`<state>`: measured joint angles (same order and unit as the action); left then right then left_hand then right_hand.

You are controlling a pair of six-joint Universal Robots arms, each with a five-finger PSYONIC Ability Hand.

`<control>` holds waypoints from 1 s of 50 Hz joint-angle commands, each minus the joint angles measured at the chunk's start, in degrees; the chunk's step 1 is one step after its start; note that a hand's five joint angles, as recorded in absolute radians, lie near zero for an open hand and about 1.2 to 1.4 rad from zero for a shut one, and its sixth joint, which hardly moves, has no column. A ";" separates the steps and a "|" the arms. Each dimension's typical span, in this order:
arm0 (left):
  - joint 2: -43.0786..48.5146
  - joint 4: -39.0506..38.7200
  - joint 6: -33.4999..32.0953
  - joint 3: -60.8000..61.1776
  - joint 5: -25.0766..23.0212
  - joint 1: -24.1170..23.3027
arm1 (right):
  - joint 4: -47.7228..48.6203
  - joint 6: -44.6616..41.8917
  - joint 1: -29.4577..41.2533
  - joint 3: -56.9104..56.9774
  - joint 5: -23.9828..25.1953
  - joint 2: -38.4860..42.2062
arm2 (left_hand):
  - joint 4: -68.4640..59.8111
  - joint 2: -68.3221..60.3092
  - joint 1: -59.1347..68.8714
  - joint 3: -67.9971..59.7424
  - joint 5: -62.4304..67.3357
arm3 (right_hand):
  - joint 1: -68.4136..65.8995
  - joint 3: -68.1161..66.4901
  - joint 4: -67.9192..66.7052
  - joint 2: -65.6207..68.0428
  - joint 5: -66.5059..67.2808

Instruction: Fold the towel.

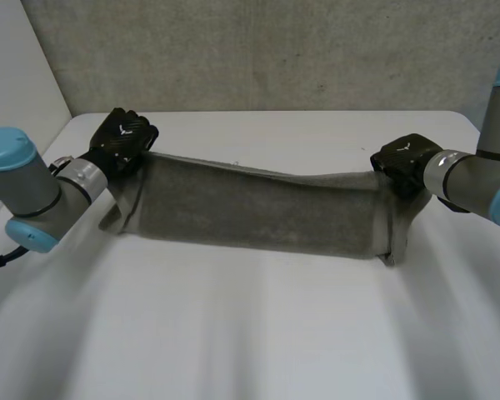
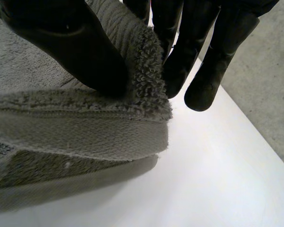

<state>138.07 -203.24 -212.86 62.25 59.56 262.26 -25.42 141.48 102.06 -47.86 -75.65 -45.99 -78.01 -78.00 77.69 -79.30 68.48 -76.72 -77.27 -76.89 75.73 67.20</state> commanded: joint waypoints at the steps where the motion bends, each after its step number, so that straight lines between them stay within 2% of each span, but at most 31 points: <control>1: 5.18 1.27 0.07 -5.82 0.30 -0.78 | 3.17 0.56 0.86 1.90 -0.64 2.39 | -1.99 -2.00 2.31 -0.70 1.52 | -3.28 -2.73 -3.11 4.27 2.80; 6: 6.86 1.45 0.07 -7.93 0.38 -0.96 | 6.07 0.47 0.86 1.98 -0.81 3.01 | -1.99 -2.00 2.31 -0.70 1.52 | -3.28 -2.73 -3.11 4.27 2.80; 13: 3.87 1.98 0.25 -7.23 0.38 -1.75 | 5.90 0.91 1.03 0.67 -0.55 1.17 | -1.99 -2.00 2.31 -0.70 1.52 | -3.28 -2.73 -3.11 4.27 2.80; 16: -0.87 2.94 0.43 -3.19 0.12 -1.49 | 5.46 0.91 1.03 -1.79 -0.46 -2.44 | -1.99 -2.00 2.31 -0.70 1.52 | -3.28 -2.73 -3.11 4.27 2.80; 20: -11.82 3.56 0.51 6.88 -0.58 -0.35 | 5.38 0.99 0.60 -7.23 0.15 -10.85 | -1.99 -2.00 2.31 -0.70 1.52 | -3.28 -2.73 -3.11 4.27 2.80; 21: -11.86 3.56 0.51 6.92 -0.58 -0.34 | 5.38 0.99 0.59 -7.24 0.15 -10.88 | -1.99 -2.00 2.31 -0.70 1.52 | -3.28 -2.73 -3.11 4.27 2.80; 26: -27.29 3.03 0.51 20.60 -0.67 2.20 | 3.80 2.48 0.42 -11.89 -0.46 -21.66 | -1.99 -2.00 2.31 -0.70 1.52 | -3.28 -2.73 -3.11 4.27 2.80; 29: -31.28 3.03 0.78 23.36 -0.58 2.91 | 2.74 3.10 0.33 -12.87 -0.73 -24.32 | -1.99 -2.00 2.31 -0.70 1.52 | -3.28 -2.73 -3.11 4.27 2.80; 31: -37.76 3.55 0.69 28.95 -0.49 4.22 | -1.45 3.19 0.24 -15.05 -0.82 -28.61 | -1.99 -2.00 2.31 -0.70 1.52 | -3.28 -2.73 -3.11 4.27 2.80; 34: -42.16 3.73 0.43 34.58 -0.58 5.45 | -6.20 2.49 0.59 -17.43 -0.82 -30.91 | -1.99 -2.00 2.31 -0.70 1.52 | -3.28 -2.73 -3.11 4.27 2.80; 37: -44.89 4.08 0.25 39.15 -0.76 5.72 | -9.64 0.22 0.86 -19.98 -0.82 -31.53 | -1.99 -2.00 2.31 -0.70 1.52 | -3.28 -2.73 -3.11 4.27 2.80; 43: -46.22 4.61 0.07 42.69 -2.16 6.78 | -10.71 -6.48 1.12 -22.98 -0.99 -30.92 | -1.99 -2.00 2.31 -0.70 1.52 | -3.28 -2.73 -3.11 4.27 2.80; 48: -41.92 4.35 -0.01 41.72 -3.04 7.22 | -10.27 -9.73 1.56 -21.22 -1.26 -27.05 | -1.99 -2.00 2.31 -0.70 1.52 | -3.28 -2.73 -3.11 4.27 2.80; 50: -36.76 4.52 -1.32 37.71 -2.87 7.13 | -10.18 -9.99 2.52 -16.67 -2.04 -21.80 | -1.99 -2.00 2.31 -0.70 1.52 | -3.28 -2.73 -3.11 4.27 2.80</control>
<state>93.82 -198.74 -212.90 104.66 56.92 269.34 -36.26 133.28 103.46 -69.81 -76.74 -74.95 -78.01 -78.06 77.69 -79.32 68.48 -76.72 -77.27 -76.90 75.73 67.20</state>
